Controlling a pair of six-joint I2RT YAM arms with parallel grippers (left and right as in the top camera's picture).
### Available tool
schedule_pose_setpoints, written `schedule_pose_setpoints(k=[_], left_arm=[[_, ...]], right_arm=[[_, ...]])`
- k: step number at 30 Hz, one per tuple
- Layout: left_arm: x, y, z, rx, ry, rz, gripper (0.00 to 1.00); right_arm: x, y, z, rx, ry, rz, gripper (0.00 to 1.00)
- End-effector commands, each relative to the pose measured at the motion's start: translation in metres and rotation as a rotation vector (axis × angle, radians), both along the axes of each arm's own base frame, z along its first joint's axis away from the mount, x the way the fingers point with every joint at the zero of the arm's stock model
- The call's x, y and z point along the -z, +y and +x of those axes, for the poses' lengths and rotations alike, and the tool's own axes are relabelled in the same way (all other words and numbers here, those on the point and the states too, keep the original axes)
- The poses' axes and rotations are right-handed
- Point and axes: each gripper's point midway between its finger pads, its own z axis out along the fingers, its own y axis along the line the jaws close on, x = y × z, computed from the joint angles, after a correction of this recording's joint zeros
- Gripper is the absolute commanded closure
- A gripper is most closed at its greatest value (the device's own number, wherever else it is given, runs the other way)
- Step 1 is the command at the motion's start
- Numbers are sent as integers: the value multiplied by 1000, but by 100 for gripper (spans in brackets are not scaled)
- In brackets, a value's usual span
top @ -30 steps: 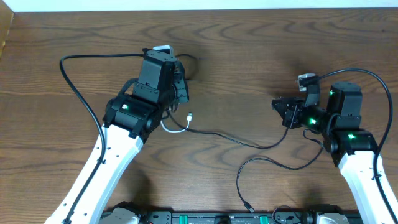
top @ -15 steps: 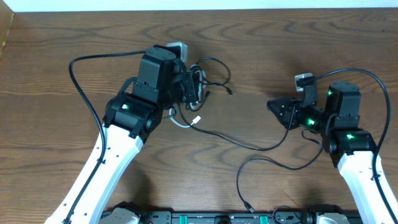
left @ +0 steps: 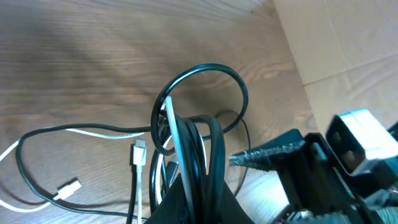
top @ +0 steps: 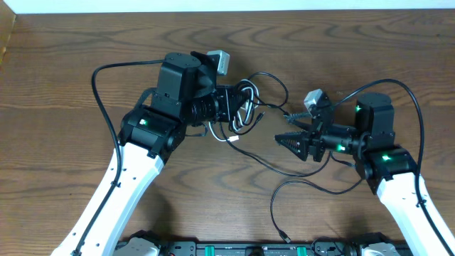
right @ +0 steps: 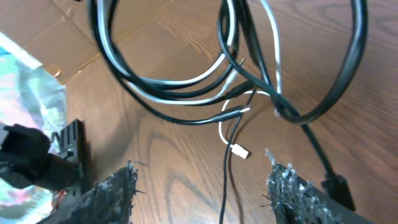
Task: Untangle cables
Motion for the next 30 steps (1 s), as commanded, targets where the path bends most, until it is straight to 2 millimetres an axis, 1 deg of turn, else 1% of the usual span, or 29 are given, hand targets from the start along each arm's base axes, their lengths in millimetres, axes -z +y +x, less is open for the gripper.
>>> schedule_pose_setpoints(k=[1,3,6,9,11,12,14,15,16,18,23,25,27,30], left_arm=[[-16,-13,-8,57,-20,-41,92],[-17,-18,-11,72,-23,-42,92],[-18,-22,-13,83,-29,-45,92],[-22,-23,-11,83,-45,-53,92],[-26,-24,-8,82,-68,-63,93],[-29,-24,-6,77,-75,-74,92],[-35,-26,-3,56,-69,-105,93],[-37,-26,-2,46,-62,-118,92],[-37,-26,-2,41,-57,-124,92],[-37,-27,-3,40,-51,-126,92],[-39,-33,-13,102,-26,-158,92],[-39,-34,-16,112,-19,-163,92],[-39,-34,-16,114,-18,-164,92],[-39,-34,-16,116,-23,-161,92]], right_arm=[[0,-5,11,66,-10,-41,36],[5,-10,17,115,14,-61,37],[12,-13,19,139,37,-81,37],[26,-18,22,173,74,-121,41],[39,-25,26,215,101,-170,43],[46,-30,28,242,117,-200,44],[59,-38,31,285,147,-251,52],[63,-40,32,290,158,-261,57],[66,-39,32,289,165,-263,58],[69,-39,33,288,173,-266,58],[70,-42,38,308,162,-276,48],[72,-47,40,348,177,-286,47],[72,-48,41,368,193,-282,48],[68,-41,38,330,193,-247,58]])
